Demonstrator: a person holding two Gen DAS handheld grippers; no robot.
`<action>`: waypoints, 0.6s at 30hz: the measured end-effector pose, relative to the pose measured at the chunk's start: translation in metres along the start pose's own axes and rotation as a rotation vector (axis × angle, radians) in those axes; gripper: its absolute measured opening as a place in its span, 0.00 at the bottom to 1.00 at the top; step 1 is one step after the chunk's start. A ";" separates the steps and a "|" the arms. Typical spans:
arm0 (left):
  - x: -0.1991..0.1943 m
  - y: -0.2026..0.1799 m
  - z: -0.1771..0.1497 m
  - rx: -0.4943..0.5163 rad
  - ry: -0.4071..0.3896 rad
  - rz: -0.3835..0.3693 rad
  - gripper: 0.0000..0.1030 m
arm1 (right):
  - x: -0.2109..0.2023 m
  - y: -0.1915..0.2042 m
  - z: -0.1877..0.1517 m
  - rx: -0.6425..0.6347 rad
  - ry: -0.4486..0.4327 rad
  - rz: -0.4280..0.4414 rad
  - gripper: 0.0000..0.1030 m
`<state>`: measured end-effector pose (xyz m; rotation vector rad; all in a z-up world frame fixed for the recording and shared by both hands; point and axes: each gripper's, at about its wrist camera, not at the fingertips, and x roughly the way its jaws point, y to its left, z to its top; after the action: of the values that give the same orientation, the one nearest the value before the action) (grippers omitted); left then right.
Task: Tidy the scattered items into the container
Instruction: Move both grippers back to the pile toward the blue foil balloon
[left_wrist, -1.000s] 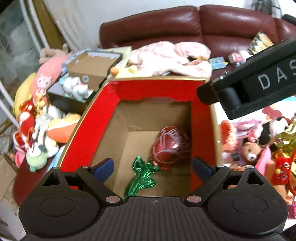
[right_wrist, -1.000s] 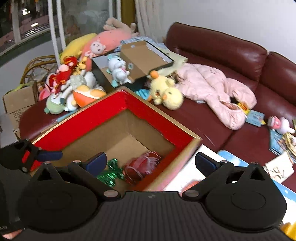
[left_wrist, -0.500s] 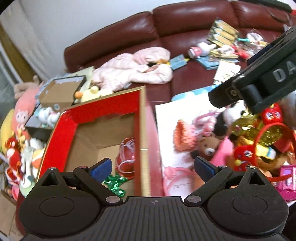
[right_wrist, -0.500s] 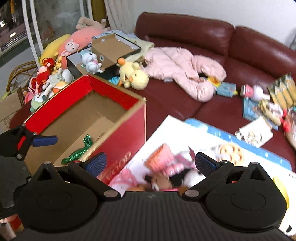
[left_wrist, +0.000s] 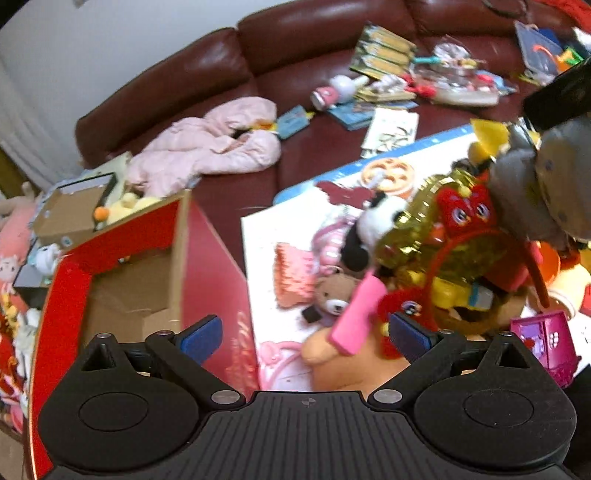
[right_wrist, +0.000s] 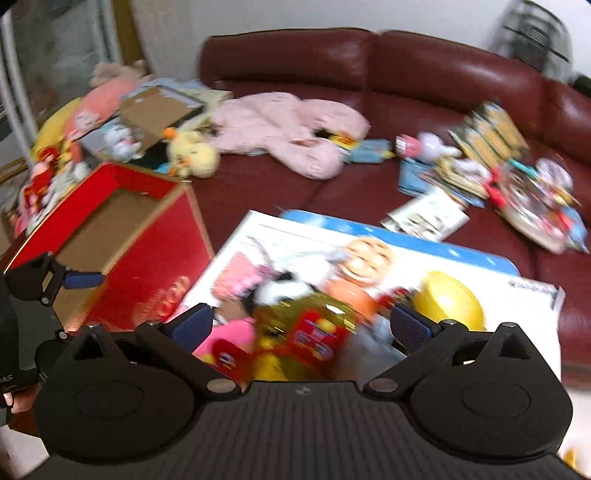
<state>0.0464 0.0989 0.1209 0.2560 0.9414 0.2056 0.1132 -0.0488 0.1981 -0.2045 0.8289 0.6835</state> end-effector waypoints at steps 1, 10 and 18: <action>0.003 -0.004 0.000 0.008 0.005 -0.006 0.99 | -0.005 -0.009 -0.004 0.022 -0.003 -0.013 0.99; 0.021 -0.023 0.014 0.019 0.005 -0.049 0.99 | -0.041 -0.060 -0.038 0.182 -0.043 -0.106 0.99; 0.034 -0.025 0.022 0.013 0.016 -0.046 0.99 | -0.013 -0.066 -0.081 0.287 0.084 -0.047 0.99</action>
<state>0.0858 0.0822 0.0997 0.2449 0.9636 0.1592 0.0995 -0.1402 0.1478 0.0062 0.9892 0.5076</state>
